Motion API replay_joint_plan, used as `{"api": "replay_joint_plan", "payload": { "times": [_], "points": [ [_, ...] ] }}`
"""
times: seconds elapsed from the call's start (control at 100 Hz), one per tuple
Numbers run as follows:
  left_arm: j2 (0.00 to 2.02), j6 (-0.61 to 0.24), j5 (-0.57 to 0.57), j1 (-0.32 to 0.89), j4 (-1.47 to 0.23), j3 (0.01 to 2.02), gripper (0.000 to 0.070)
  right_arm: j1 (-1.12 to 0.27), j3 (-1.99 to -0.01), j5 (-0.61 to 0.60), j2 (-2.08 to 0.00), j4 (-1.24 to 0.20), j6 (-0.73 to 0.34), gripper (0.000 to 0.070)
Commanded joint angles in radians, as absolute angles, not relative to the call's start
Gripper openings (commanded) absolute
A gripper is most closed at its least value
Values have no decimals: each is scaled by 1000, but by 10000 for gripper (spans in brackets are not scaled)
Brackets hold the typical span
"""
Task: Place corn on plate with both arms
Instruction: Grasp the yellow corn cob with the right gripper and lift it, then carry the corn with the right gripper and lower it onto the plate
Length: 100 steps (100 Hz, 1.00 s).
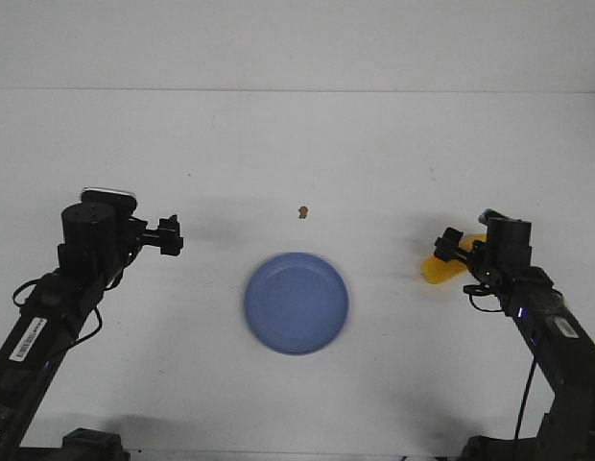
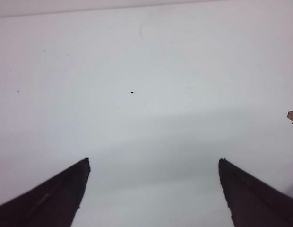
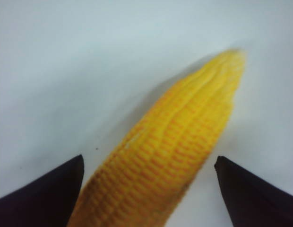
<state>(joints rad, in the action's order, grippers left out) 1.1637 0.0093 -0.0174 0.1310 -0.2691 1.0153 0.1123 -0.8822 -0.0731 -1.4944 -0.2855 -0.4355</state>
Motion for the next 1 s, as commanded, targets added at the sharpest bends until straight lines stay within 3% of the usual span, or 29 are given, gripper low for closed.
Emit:
{"api": "replay_joint_plan", "payload": {
  "times": [0.0,0.04,0.12,0.16,0.39,0.59,0.77,0.99],
  "points": [
    [1173,10,-19,132,-260,1026,556,112,-900,-87,-1526,-280,-449,561],
    [1173,10,-19,132,-260,1026,556,112,-900,-91,-1530,-286,-449,493],
    [1173,10,-19,132,-261,1026,556,110,-900,-110,-1534,-290,-448,280],
    [1173,10,-18,132,-261,1026,556,110,-900,-126,-1534,-289,-447,227],
    [1173,10,-19,132,-261,1026,556,83,-900,-299,-1449,-290,-421,225],
    [1173,7,-19,132,-260,1026,556,-96,-900,-370,-1322,-324,-418,225],
    [1173,7,-19,132,-261,1026,556,-358,-900,-307,-1315,-333,-420,226],
    [1173,7,-19,132,-261,1026,556,-582,-900,-183,-1404,-222,-436,263]
  ]
}}
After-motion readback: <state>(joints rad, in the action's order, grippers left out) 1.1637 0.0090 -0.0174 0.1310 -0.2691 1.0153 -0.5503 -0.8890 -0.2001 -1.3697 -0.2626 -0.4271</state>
